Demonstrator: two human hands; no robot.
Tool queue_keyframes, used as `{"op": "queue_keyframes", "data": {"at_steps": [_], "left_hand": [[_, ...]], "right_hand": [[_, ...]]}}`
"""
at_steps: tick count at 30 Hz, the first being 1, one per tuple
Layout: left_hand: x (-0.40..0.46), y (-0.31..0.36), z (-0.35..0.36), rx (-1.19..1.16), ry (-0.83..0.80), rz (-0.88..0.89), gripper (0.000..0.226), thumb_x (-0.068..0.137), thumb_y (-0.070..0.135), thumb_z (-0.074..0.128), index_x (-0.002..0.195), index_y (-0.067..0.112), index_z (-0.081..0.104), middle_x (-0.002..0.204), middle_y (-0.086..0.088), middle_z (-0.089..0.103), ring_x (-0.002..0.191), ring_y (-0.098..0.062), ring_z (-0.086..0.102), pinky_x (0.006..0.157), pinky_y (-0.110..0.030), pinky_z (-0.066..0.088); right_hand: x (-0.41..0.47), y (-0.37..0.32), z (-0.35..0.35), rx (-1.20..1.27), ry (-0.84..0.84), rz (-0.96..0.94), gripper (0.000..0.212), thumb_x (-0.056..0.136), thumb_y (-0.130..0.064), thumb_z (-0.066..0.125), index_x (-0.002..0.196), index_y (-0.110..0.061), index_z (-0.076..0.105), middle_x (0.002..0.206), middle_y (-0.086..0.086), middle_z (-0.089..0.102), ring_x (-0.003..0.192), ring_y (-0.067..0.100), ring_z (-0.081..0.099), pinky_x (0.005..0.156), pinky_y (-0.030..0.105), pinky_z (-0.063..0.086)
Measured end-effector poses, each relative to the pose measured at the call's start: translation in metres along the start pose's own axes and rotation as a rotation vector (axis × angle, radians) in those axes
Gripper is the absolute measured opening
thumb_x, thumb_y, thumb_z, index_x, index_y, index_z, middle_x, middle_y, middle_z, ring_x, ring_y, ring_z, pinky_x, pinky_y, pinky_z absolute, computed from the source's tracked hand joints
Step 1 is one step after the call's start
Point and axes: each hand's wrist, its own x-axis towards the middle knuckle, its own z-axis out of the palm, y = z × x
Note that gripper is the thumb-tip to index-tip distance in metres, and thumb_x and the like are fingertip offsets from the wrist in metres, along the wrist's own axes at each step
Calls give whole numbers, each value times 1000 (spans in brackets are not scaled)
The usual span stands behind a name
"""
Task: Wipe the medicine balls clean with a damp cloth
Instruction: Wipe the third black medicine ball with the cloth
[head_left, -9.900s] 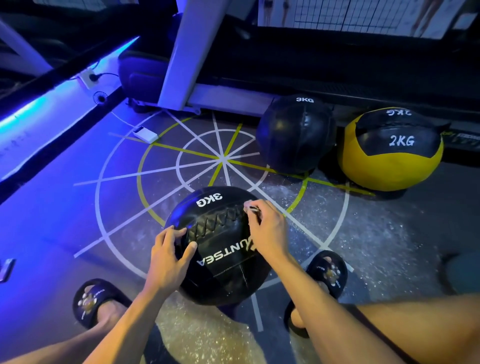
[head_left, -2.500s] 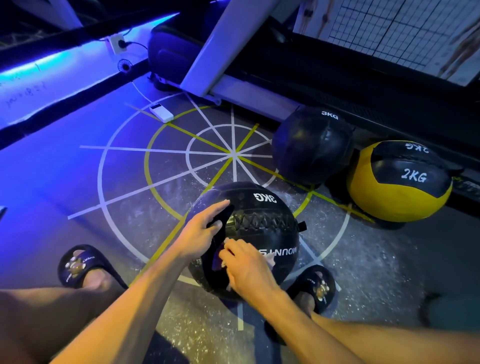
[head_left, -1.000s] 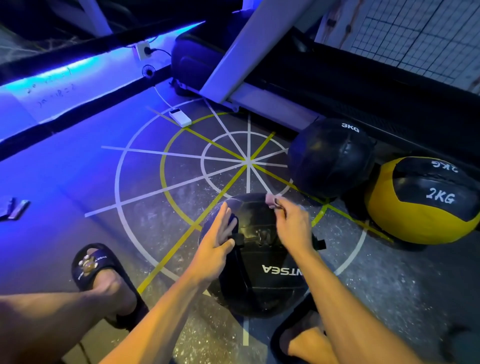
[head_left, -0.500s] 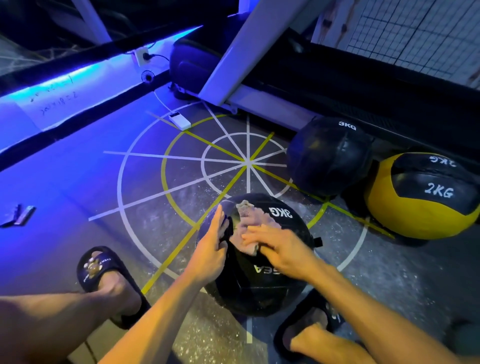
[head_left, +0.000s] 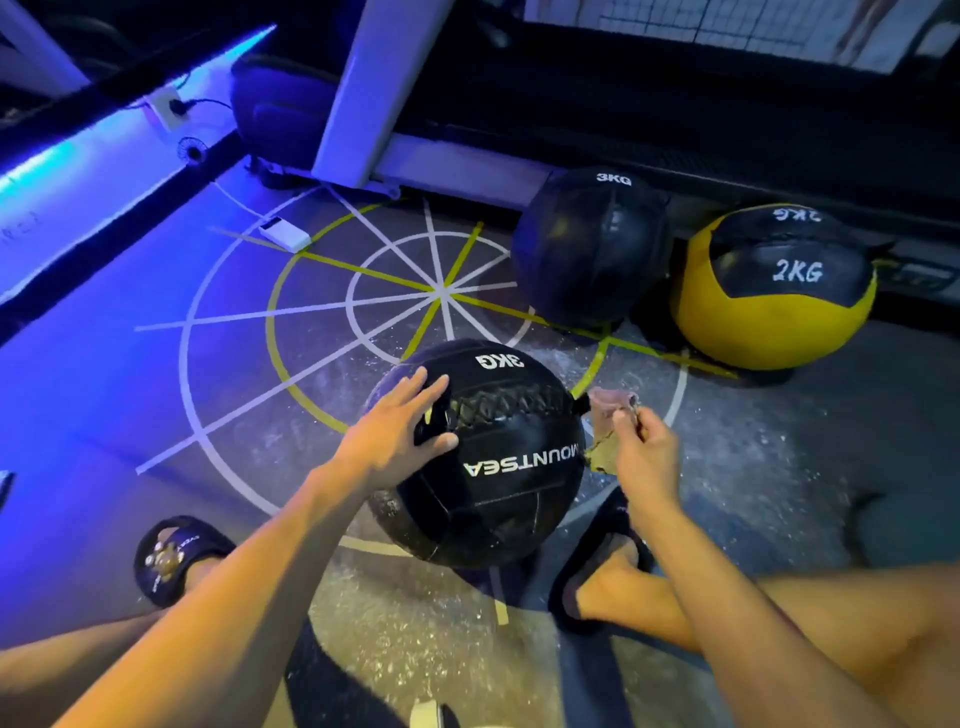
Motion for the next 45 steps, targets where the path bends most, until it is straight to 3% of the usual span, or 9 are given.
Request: {"op": "queue_keyframes", "data": {"at_steps": [3, 7, 13, 20, 24, 27, 32, 37, 45], "left_hand": [[5, -4, -1, -34, 32, -19, 82, 95, 61, 59, 163, 41, 17, 172, 8, 7, 158, -11, 8, 123, -41, 28], [6, -24, -12, -86, 40, -79, 80, 93, 59, 62, 161, 45, 21, 171, 12, 11, 155, -10, 20, 118, -39, 33], [-9, -70, -18, -208, 32, -165, 85, 85, 64, 55, 161, 42, 23, 170, 10, 15, 152, -17, 30, 119, -40, 34], [-11, -91, -19, -268, 82, -263, 82, 88, 61, 56, 161, 41, 24, 168, 4, 25, 149, -27, 38, 115, -43, 39], [-8, -82, -15, -259, 113, -279, 85, 84, 68, 52, 160, 45, 24, 167, 13, 21, 147, -26, 41, 115, -46, 41], [-3, -74, -14, -231, 132, -299, 87, 81, 73, 51, 159, 46, 26, 167, 15, 22, 144, -28, 47, 113, -46, 42], [6, -61, -13, -123, 138, -308, 78, 91, 69, 54, 160, 46, 24, 168, 12, 21, 133, -31, 56, 106, -45, 45], [6, -60, -16, -95, 116, -326, 79, 90, 73, 52, 159, 50, 22, 168, 13, 24, 129, -31, 58, 103, -46, 48], [16, -54, -15, -76, 116, -343, 78, 93, 71, 51, 161, 46, 21, 169, 10, 23, 131, -33, 58, 101, -45, 47]], "right_hand": [[-23, 0, 28, 21, -61, -38, 19, 104, -32, 52, 96, -25, 68, 93, 4, 73, 80, 27, 66, 73, 51, 53], [-71, -8, 81, -115, -85, -219, 22, 106, -27, 52, 119, -39, 64, 142, -3, 62, 122, 26, 63, 96, 43, 54], [-103, 22, 91, -346, -566, -1126, 36, 91, -1, 49, 117, -13, 72, 135, 1, 66, 114, 21, 64, 98, 39, 52], [-62, 17, 80, -215, -129, -178, 23, 104, -21, 55, 119, -24, 72, 104, 16, 73, 82, 26, 62, 66, 6, 35], [-90, -1, 107, -159, -116, -380, 31, 101, -15, 54, 124, -24, 74, 136, -3, 67, 131, 10, 57, 97, 6, 41], [-90, -4, 111, -208, -249, -730, 40, 93, -6, 48, 123, -14, 74, 133, -2, 68, 135, 13, 55, 112, 24, 44], [-77, -8, 115, -290, -222, -858, 33, 90, -4, 47, 107, -8, 74, 113, -1, 72, 111, 20, 61, 98, 33, 52], [-88, -13, 117, -327, -618, -1092, 21, 98, -7, 51, 93, -18, 68, 100, -6, 67, 97, 19, 61, 83, 38, 52], [-40, -18, 93, -311, -238, -766, 31, 90, -7, 43, 101, -13, 71, 104, -3, 70, 99, 18, 61, 83, 39, 52]]}}
